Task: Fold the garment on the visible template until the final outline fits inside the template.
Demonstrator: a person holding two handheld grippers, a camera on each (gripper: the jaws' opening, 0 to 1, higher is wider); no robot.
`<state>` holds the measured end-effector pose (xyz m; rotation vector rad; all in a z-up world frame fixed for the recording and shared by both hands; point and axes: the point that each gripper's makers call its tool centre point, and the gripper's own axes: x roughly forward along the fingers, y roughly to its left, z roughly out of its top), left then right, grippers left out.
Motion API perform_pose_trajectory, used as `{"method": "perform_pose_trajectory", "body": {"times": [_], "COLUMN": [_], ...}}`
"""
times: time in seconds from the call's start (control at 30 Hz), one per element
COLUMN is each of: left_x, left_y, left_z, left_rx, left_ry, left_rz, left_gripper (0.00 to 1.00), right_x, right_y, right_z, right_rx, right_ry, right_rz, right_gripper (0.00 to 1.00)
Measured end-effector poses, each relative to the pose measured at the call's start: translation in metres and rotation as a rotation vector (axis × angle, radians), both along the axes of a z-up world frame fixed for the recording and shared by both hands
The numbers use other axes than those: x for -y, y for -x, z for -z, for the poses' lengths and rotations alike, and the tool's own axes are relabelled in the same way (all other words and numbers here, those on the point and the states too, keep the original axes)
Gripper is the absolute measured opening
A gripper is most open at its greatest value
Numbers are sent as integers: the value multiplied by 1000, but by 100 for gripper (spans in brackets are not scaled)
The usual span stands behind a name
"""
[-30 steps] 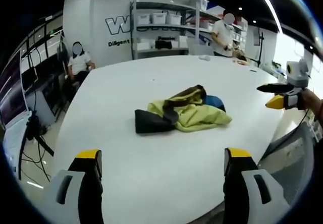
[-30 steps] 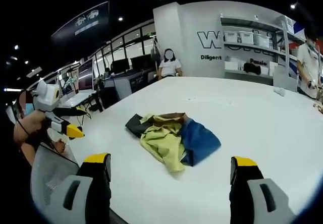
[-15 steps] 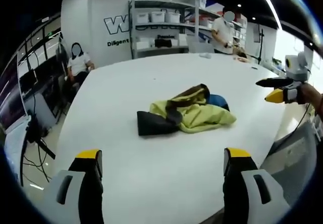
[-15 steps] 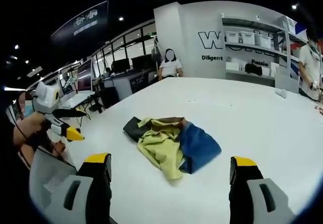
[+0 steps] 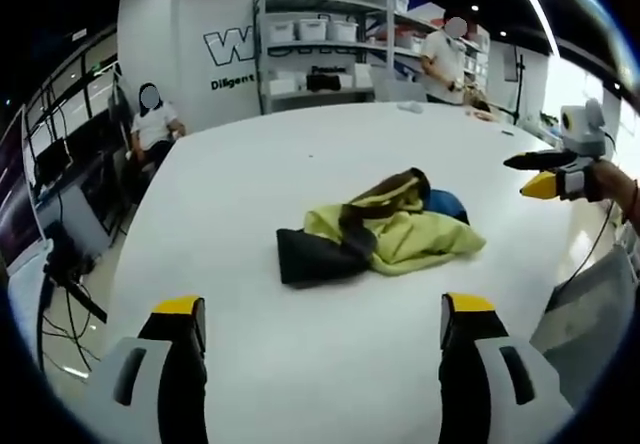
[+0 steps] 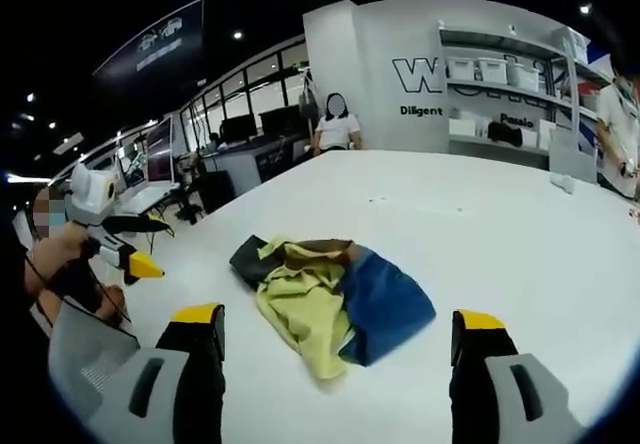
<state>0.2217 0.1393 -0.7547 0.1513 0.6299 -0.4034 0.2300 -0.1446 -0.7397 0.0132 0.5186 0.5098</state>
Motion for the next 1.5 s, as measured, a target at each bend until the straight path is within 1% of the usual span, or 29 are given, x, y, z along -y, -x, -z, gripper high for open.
{"method": "perform_pose_trajectory", "body": {"times": [0.13, 0.2, 0.27, 0.47, 0.67, 0.77, 0.8, 0.87, 1.07, 1.13, 1.23, 1.33, 1.43, 1.5], "left_x": [-1, -1, 1, 5, 7, 7, 6, 7, 8, 8, 8, 9, 11, 9], "left_y": [-10, -12, -21, -34, -50, -56, -61, -67, -81, -87, -96, -105, -112, -118], "left_z": [4, 5, 9, 20, 30, 32, 31, 33, 44, 45, 48, 53, 61, 68], "left_rx": [-6, -6, -10, -25, -35, -32, -18, -11, -30, -26, -26, -28, -39, -59], "left_ry": [-4, -5, -8, -26, -39, -36, -44, -51, -56, -51, -40, -25, -24, -13], "left_rz": [-3, -3, 2, 32, 45, 44, 37, 37, 46, 41, 27, 22, 19, 2], "left_gripper": [92, 91, 90, 88, 86, 82, 80, 80, 78, 77, 73, 68, 65, 61], "right_x": [2, 3, 6, 8, 9, 9, 8, 8, 10, 12, 16, 20, 20, 19], "right_y": [-12, -17, -24, -40, -56, -61, -65, -69, -84, -89, -97, -105, -110, -114], "right_z": [3, 5, 8, 17, 27, 30, 34, 37, 51, 56, 63, 70, 78, 84], "right_rx": [-6, -6, -11, -25, -38, -44, -47, -50, -64, -72, -76, -77, -86, -90], "right_ry": [3, 1, 1, 12, 24, 26, 27, 31, 47, 48, 49, 59, 67, 71], "right_rz": [-3, -5, -2, -11, -26, -33, -39, -45, -57, -55, -47, -39, -49, -58], "right_gripper": [92, 91, 90, 88, 84, 83, 82, 80, 74, 72, 66, 63, 60, 57]}}
